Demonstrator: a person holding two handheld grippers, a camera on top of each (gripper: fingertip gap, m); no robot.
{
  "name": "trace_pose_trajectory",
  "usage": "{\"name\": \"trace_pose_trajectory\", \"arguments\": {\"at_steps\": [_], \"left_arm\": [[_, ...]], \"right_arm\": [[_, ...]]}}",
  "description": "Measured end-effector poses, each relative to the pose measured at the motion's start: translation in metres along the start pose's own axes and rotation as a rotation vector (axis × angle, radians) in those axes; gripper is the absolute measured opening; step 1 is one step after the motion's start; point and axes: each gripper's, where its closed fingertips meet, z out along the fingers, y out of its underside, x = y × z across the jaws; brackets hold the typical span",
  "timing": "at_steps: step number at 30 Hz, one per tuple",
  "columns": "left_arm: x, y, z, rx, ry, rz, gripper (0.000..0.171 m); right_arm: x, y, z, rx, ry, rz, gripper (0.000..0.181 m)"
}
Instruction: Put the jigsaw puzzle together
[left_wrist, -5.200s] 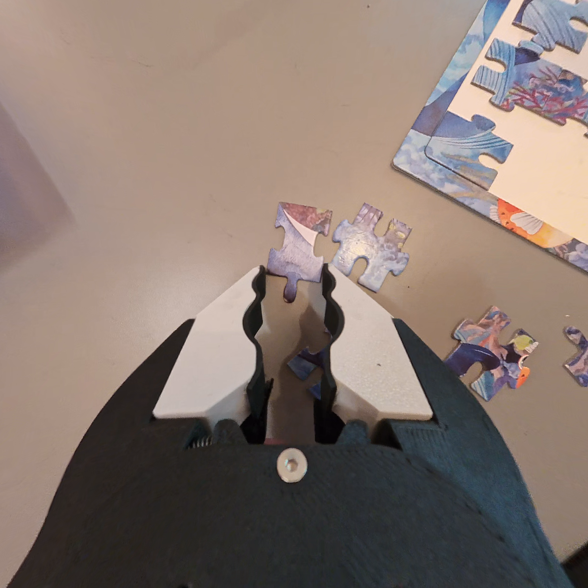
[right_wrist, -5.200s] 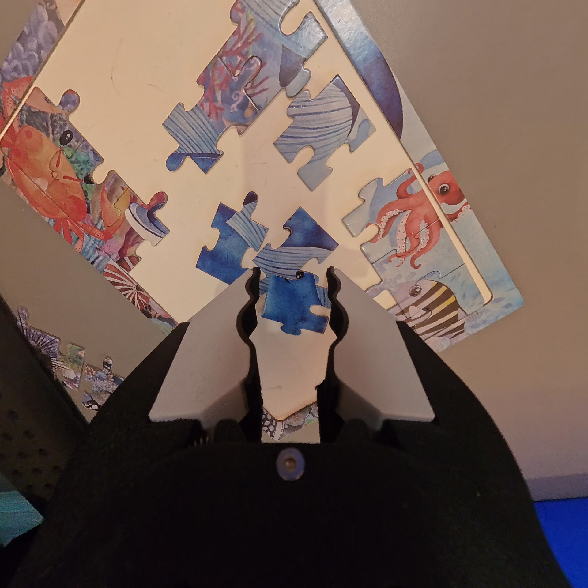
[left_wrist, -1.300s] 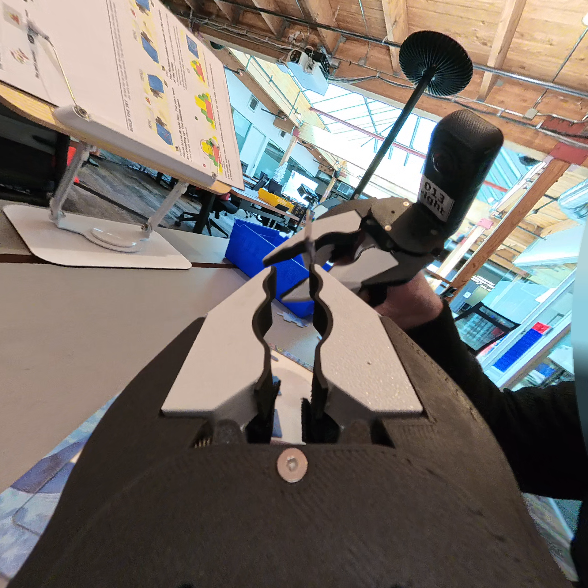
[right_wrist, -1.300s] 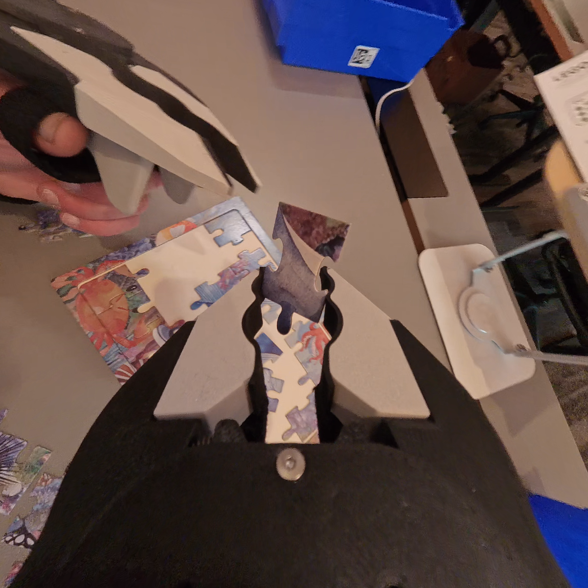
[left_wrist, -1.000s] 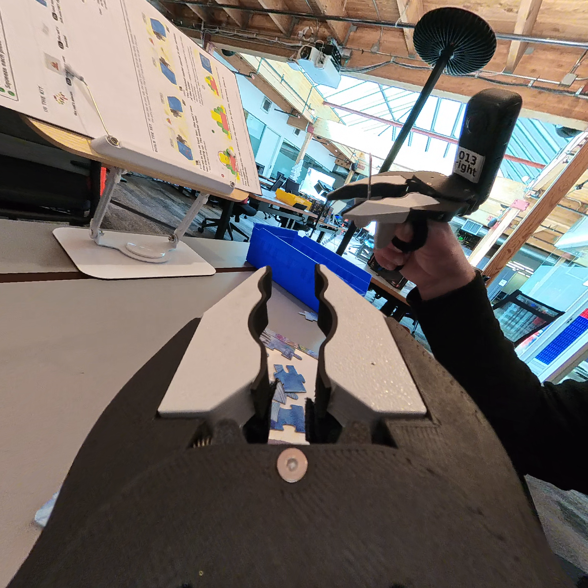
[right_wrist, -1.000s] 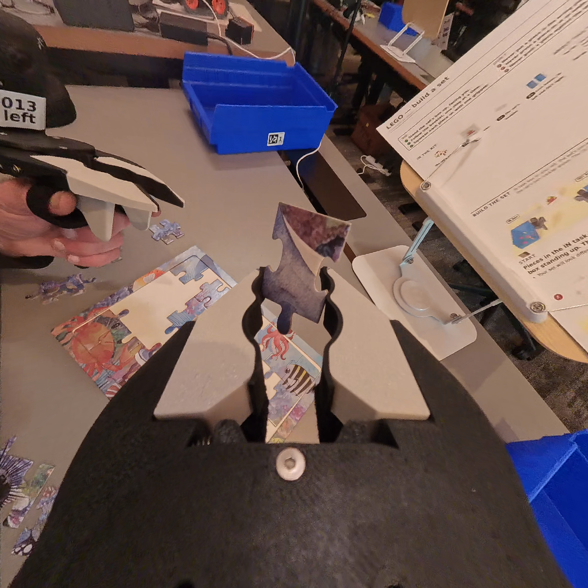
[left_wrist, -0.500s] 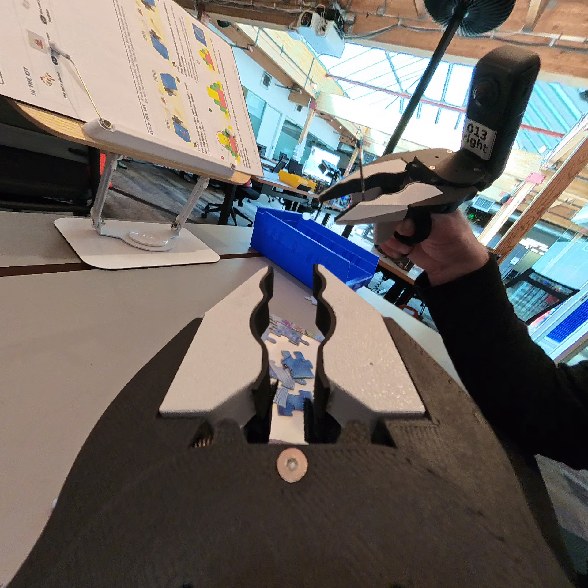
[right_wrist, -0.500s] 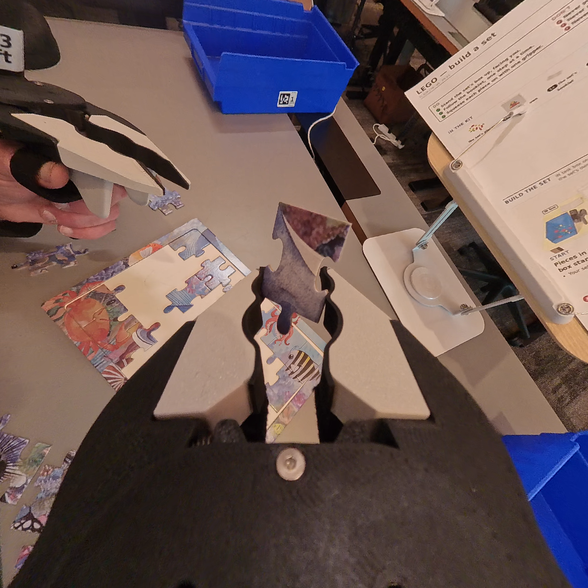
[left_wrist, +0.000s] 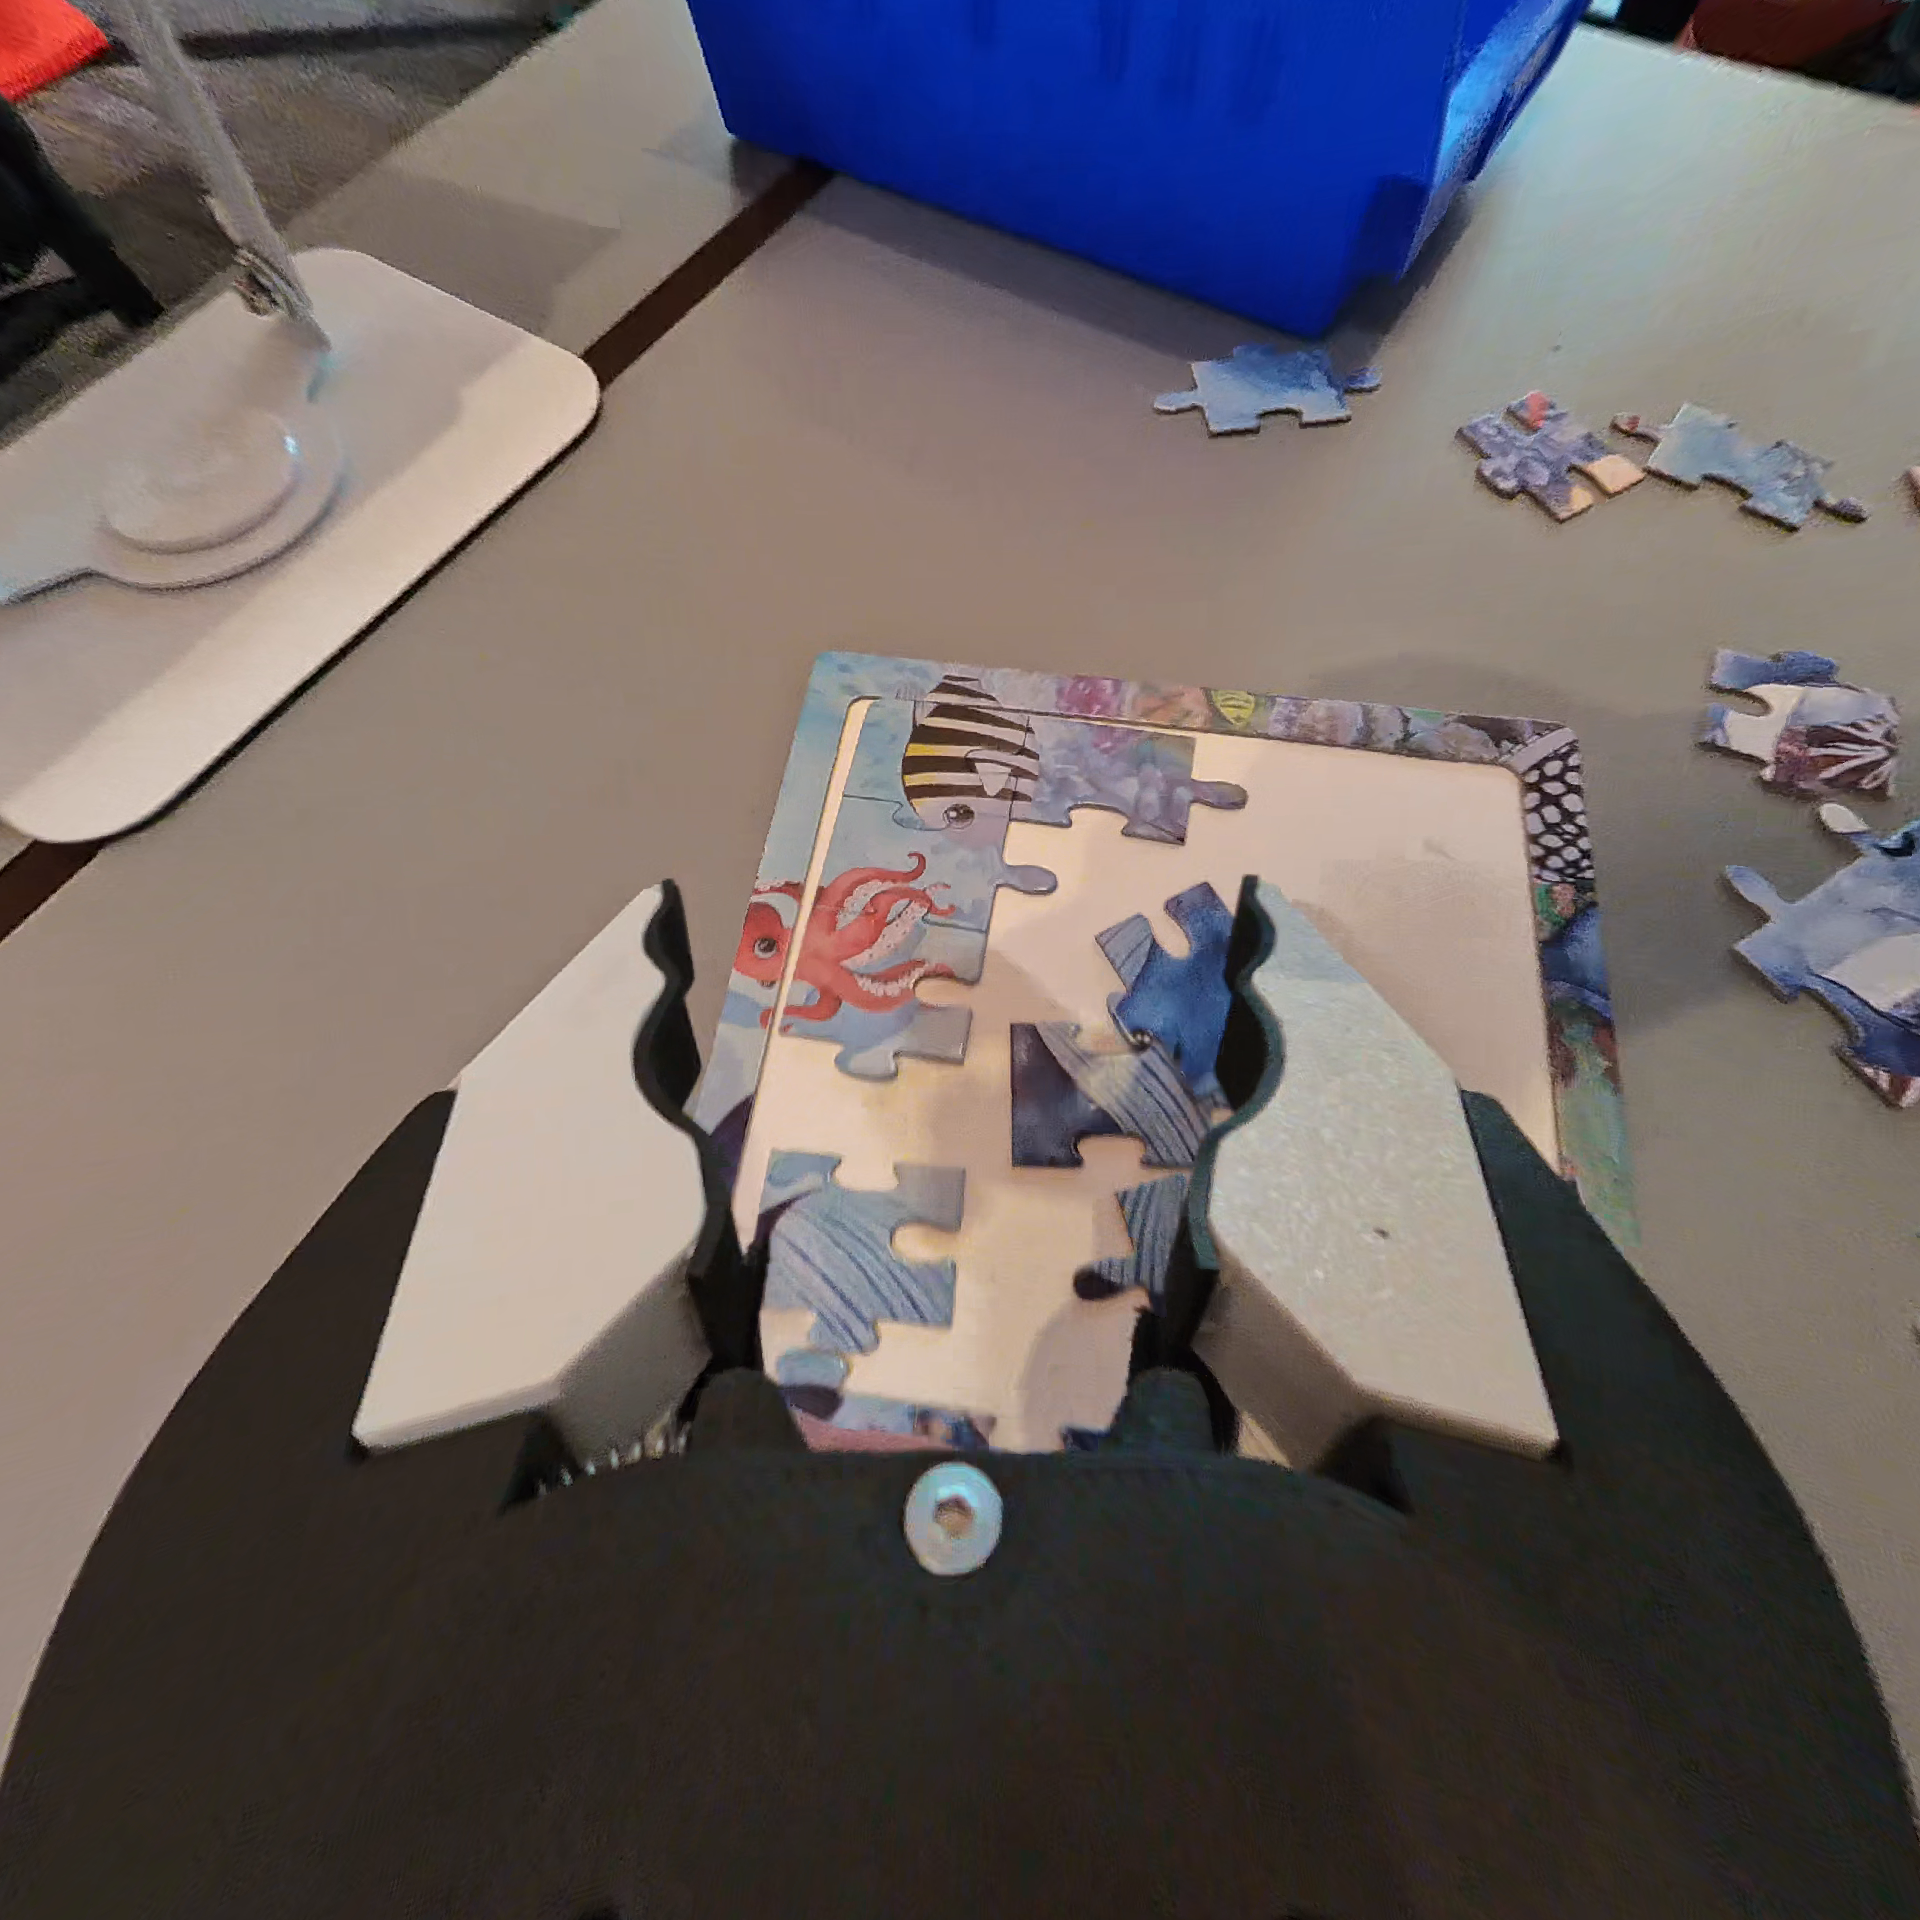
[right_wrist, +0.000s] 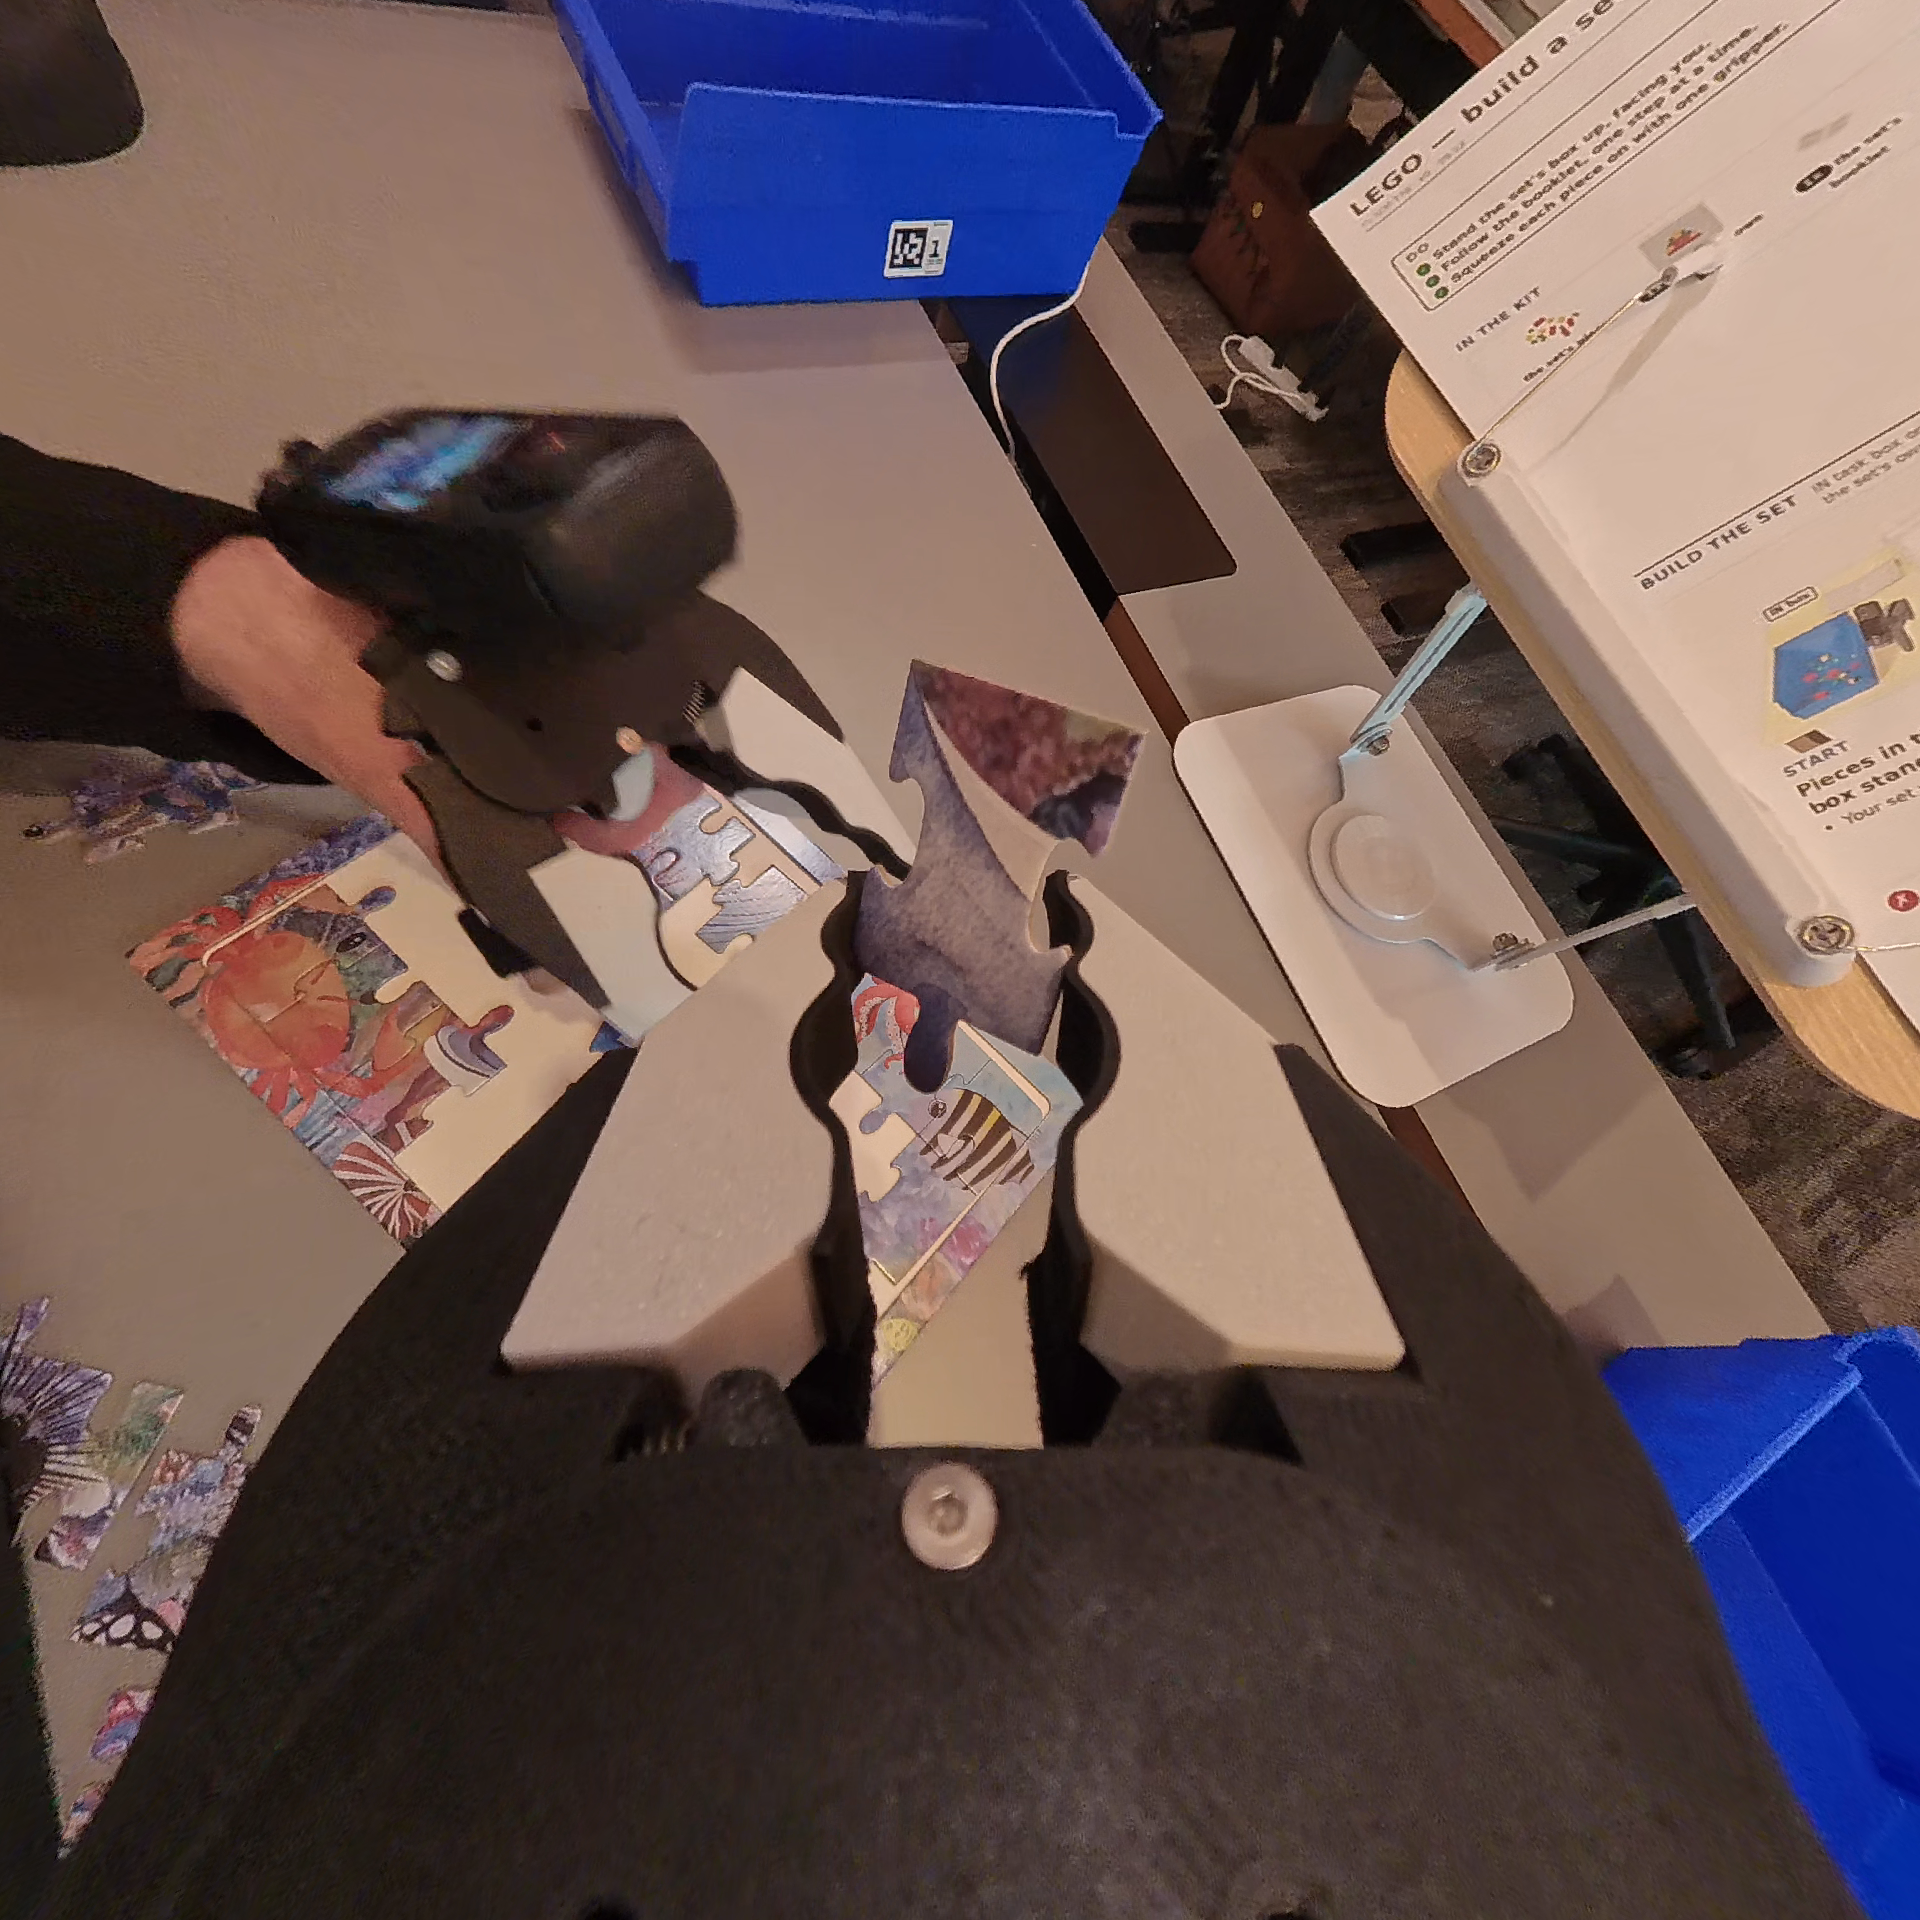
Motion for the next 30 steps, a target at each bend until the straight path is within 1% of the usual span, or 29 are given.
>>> {"name": "trace_pose_trajectory", "arguments": {"at_steps": [1,5,8,10,12,15,18,23,30], "left_arm": [[0.000,0.001,0.011,-0.034,0.008,0.013,0.104],[-0.002,0.007,0.045,-0.140,0.014,0.067,0.104],[-0.006,0.015,0.062,-0.208,0.014,0.093,0.095],[-0.007,0.017,0.069,-0.219,0.031,0.077,0.090],[-0.008,0.017,0.073,-0.212,0.052,0.046,0.083],[-0.012,0.014,0.075,-0.203,0.046,0.039,0.073],[-0.015,0.013,0.076,-0.211,0.036,0.040,0.056],[-0.019,0.012,0.077,-0.209,0.021,0.035,0.047],[-0.019,0.010,0.079,-0.199,0.026,0.021,0.044]], "right_arm": [[0.001,0.000,-0.002,0.005,0.003,0.003,0.034],[0.004,-0.001,-0.006,0.018,0.000,0.015,0.034],[0.004,-0.002,-0.007,0.022,-0.005,0.017,0.034],[0.003,-0.002,-0.007,0.023,-0.008,0.016,0.034],[0.003,-0.002,-0.007,0.025,-0.011,0.016,0.034],[0.003,-0.002,-0.008,0.027,-0.013,0.019,0.034],[0.004,-0.001,-0.007,0.023,-0.016,0.025,0.034],[0.008,0.006,-0.005,0.006,-0.016,0.044,0.034],[0.008,0.007,-0.004,-0.001,-0.015,0.043,0.034]]}}
